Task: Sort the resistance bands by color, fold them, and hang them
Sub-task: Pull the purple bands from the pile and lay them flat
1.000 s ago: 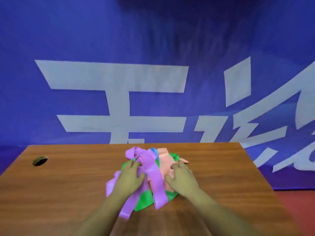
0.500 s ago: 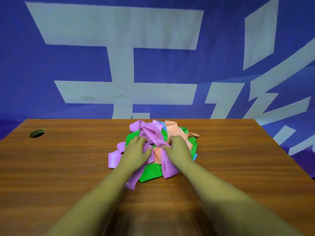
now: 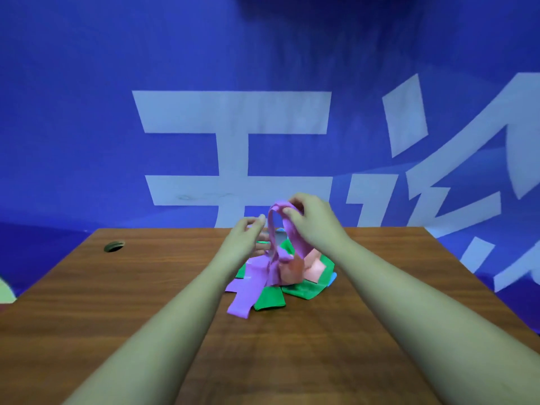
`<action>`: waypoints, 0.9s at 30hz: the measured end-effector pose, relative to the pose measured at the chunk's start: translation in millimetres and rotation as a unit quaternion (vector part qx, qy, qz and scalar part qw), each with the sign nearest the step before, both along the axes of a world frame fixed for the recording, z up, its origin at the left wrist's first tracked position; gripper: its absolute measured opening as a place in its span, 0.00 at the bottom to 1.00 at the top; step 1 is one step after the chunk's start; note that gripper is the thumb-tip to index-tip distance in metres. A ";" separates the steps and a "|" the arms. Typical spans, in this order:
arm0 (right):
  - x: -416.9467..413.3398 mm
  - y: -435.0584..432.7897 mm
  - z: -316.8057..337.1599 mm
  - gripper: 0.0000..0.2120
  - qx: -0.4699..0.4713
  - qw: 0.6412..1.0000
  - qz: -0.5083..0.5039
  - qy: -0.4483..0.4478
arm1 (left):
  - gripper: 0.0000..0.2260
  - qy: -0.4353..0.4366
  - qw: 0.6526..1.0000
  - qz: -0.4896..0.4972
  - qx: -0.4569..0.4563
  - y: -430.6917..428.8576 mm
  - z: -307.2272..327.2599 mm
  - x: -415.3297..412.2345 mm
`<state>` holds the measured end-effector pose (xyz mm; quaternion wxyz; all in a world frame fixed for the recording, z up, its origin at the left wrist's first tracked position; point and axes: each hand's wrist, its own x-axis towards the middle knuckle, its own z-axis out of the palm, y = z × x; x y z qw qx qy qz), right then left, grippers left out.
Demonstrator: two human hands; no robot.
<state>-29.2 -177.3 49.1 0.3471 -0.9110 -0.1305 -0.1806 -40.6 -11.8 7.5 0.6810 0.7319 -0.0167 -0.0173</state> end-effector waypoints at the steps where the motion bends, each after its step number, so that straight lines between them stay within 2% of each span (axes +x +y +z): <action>1: -10.0 0.7 5.4 0.05 0.000 1.000 0.022 0.008 | 0.13 0.013 0.998 -0.014 -0.052 -1.7 5.9 -6.7; 3: -32.1 -0.1 12.7 0.06 -0.001 0.997 0.067 0.028 | 0.19 0.016 0.994 -0.028 -0.100 -1.3 11.0 -18.2; 5: -48.9 -2.1 15.0 0.07 0.015 0.993 0.104 0.053 | 0.21 -0.002 0.995 -0.036 -0.088 1.7 11.5 -28.5; 10: -93.0 -17.6 15.1 0.08 0.043 0.987 0.130 0.089 | 0.11 -0.052 0.993 -0.055 0.085 -0.7 20.1 -75.0; 14: -119.0 -30.3 12.3 0.13 0.026 0.982 0.147 0.118 | 0.10 -0.064 0.990 -0.106 0.069 11.4 13.8 -104.8; 16: -128.4 -35.8 8.2 0.17 0.002 0.980 0.149 0.133 | 0.05 -0.063 0.987 -0.126 0.080 17.8 10.5 -118.5; 19: -133.9 -44.8 -3.0 0.22 -0.099 0.973 0.129 0.167 | 0.04 -0.074 0.980 -0.134 0.125 27.2 1.6 -128.5; 20: -134.6 -48.7 -7.4 0.20 -0.128 0.967 0.120 0.186 | 0.04 -0.074 0.980 -0.129 0.132 30.7 0.8 -132.0; 22: -136.9 -56.9 -15.9 0.14 -0.162 0.952 0.109 0.234 | 0.11 -0.075 0.982 -0.112 0.133 38.3 -1.3 -137.2; 25: -140.5 -67.9 -23.9 0.19 -0.132 0.944 0.103 0.285 | 0.10 -0.061 0.980 -0.121 0.146 50.2 -7.7 -141.2; 27: -142.2 -71.9 -27.1 0.16 -0.045 0.948 0.093 0.301 | 0.07 -0.056 0.979 -0.119 0.158 55.6 -11.8 -143.2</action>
